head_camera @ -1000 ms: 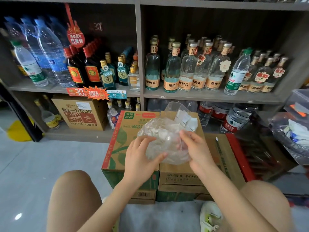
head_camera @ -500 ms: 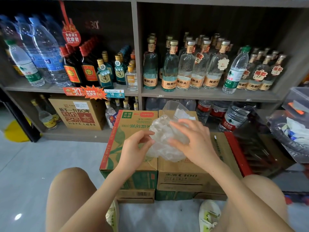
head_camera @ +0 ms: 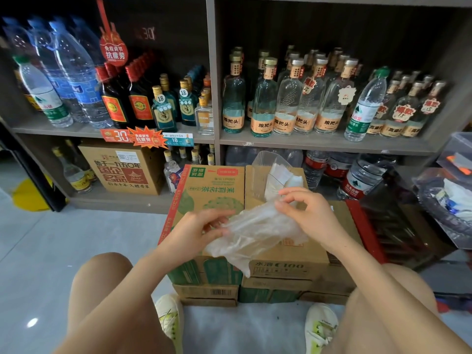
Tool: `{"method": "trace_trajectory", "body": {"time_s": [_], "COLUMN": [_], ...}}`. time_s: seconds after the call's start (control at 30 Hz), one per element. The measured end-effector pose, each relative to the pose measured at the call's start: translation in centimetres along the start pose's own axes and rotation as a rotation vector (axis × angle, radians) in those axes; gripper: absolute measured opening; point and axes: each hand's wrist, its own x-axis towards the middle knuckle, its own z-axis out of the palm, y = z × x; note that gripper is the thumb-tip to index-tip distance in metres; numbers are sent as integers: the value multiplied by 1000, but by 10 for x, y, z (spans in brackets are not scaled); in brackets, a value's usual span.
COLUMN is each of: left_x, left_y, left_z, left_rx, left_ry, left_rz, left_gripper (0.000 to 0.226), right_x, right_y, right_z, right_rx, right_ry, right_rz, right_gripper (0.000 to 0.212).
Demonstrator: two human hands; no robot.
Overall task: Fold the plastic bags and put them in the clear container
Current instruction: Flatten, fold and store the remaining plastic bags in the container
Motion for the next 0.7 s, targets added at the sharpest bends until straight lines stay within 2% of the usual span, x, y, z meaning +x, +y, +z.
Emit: {"method": "trace_trajectory", "body": {"time_s": [0.1,0.2,0.27,0.33,0.47,0.57,0.6,0.7], "left_x": [7,17,27,34,39,38,38,39], "left_y": [1,25,43,54,51,44,42,38], "left_z": [-10,-11,-1,13,32,40,41,37], "left_rx": [70,-339,-439,-427,-553,-575,-599,-690], "left_ry": [-59,-16,-6,61,212,278,302,368], "left_rz": [-102,-227,-241,-210,-254,-303,-326,-374], "left_gripper": [44,54,56,48,14,8,9,9], "right_x": [-3,-1,2,5,3,-4,-7,-16], "right_y": [-7,-17,-22,-24,-18,-7,-3,6], "right_z": [6,17,24,27,27,25,24,22], "right_rx": [-31,-72,-54,-45,112,279,308,306], "right_ry": [-6,0,20,57,81,75,58,-75], "right_rz": [-55,-114,-141,-143,-108,-34,-19,15], "right_gripper": [12,10,9,10,9,14,17,52]}}
